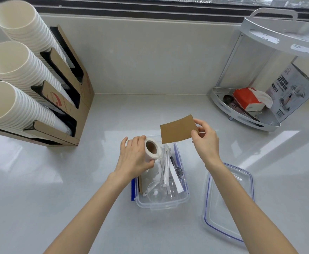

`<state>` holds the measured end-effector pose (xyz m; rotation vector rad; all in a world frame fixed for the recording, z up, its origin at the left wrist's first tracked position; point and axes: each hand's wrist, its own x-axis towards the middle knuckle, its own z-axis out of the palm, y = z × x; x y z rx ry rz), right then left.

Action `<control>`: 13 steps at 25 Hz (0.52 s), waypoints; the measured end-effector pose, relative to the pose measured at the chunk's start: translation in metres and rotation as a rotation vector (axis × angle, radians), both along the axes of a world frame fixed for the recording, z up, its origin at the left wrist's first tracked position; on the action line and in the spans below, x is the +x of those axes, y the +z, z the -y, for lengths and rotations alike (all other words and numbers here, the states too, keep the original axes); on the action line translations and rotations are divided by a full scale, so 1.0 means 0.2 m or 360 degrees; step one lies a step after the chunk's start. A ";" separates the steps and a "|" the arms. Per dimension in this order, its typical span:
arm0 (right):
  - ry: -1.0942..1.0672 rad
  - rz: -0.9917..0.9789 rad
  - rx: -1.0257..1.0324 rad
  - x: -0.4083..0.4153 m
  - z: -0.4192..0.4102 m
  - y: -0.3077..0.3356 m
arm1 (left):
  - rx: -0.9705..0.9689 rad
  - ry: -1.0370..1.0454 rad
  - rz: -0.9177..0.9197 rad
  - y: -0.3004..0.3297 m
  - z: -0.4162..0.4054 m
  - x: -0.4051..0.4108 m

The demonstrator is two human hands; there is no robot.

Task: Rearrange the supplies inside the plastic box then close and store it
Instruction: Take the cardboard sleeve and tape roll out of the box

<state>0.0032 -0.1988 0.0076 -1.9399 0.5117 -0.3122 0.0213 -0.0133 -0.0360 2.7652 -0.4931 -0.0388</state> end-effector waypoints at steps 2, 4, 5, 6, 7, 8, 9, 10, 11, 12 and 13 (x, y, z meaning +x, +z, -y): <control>-0.0017 0.0005 0.0047 0.00 0.00 -0.01 | -0.0023 -0.0011 0.0001 0.01 0.00 0.01; -0.0016 0.0002 0.0088 0.00 0.00 -0.02 | -0.0076 -0.0010 -0.0007 0.01 0.01 0.02; -0.0018 -0.0003 0.0104 0.00 -0.01 -0.02 | -0.0099 -0.0012 -0.0020 0.02 0.02 0.03; -0.0029 -0.0003 0.0114 0.01 -0.01 -0.03 | -0.0114 -0.0018 -0.0038 0.02 0.02 0.03; -0.0054 0.0003 0.0114 0.01 0.00 -0.04 | -0.0128 -0.0022 -0.0062 0.02 0.03 0.02; -0.0089 0.0013 0.0108 0.02 0.00 -0.04 | -0.0147 -0.0017 -0.0087 0.02 0.03 0.01; -0.0122 0.0024 0.0100 0.02 0.01 -0.04 | -0.0171 -0.0007 -0.0106 0.01 0.03 0.00; -0.0152 0.0035 0.0092 0.03 0.02 -0.03 | -0.0192 0.0002 -0.0118 0.01 0.02 0.00; -0.0172 0.0045 0.0086 0.03 0.04 -0.03 | -0.0202 0.0004 -0.0126 0.00 0.02 0.00; -0.0182 0.0050 0.0082 0.03 0.04 -0.02 | -0.0202 0.0002 -0.0130 -0.01 0.02 0.00; -0.0182 0.0048 0.0079 0.04 0.05 -0.02 | -0.0196 -0.0003 -0.0139 -0.02 0.01 0.00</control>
